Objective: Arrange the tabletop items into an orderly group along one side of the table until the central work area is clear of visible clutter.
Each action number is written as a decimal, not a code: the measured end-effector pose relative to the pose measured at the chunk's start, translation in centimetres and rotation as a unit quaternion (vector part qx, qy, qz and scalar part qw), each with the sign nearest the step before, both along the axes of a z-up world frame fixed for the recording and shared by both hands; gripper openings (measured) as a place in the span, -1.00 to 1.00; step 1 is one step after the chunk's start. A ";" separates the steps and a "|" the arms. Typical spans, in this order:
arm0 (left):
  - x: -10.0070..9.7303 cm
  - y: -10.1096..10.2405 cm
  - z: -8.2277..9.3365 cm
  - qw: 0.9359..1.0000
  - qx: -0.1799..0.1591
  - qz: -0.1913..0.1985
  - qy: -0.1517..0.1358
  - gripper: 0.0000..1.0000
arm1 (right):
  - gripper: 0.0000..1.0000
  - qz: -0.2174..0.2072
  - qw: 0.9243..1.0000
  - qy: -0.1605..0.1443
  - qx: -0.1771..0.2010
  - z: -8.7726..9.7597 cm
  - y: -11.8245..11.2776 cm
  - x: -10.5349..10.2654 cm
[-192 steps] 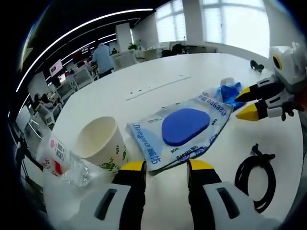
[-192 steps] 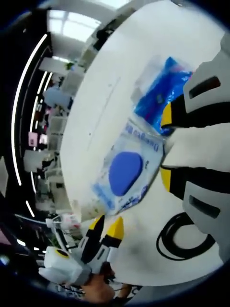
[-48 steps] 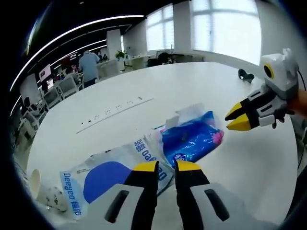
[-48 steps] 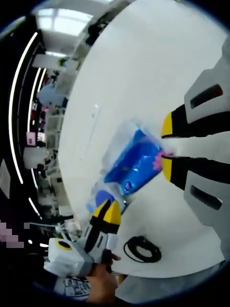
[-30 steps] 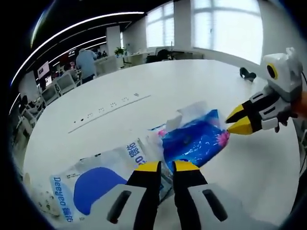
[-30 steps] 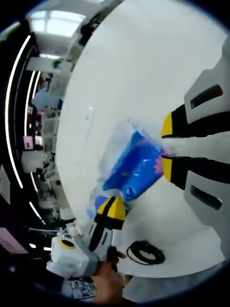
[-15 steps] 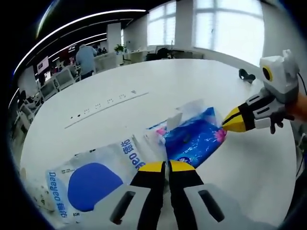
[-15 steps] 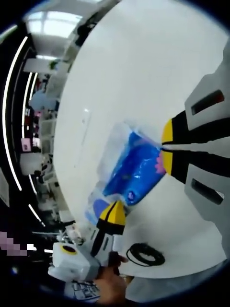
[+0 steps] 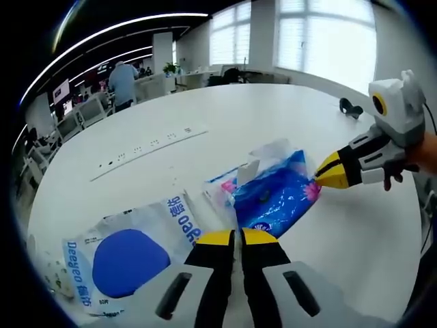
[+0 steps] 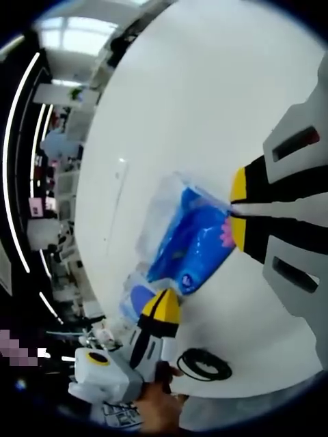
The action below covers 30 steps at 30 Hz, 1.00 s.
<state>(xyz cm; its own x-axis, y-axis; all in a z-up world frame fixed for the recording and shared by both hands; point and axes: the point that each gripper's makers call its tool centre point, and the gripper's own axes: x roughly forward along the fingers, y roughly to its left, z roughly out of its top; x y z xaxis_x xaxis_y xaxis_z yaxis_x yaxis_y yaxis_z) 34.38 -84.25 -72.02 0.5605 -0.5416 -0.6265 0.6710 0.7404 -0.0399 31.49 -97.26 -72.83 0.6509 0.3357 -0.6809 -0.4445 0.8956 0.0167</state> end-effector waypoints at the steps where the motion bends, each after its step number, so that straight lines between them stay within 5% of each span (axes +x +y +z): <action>1: 0.0 0.0 0.1 1.000 0.000 -0.001 -0.004 -0.87 | -0.81 -0.002 1.000 -0.006 -0.002 0.1 -0.2 0.1; 30: -1.0 2.4 3.7 0.999 0.021 -0.002 -0.047 -0.05 | 0.08 -0.015 0.999 -0.047 0.001 3.4 0.4 -0.8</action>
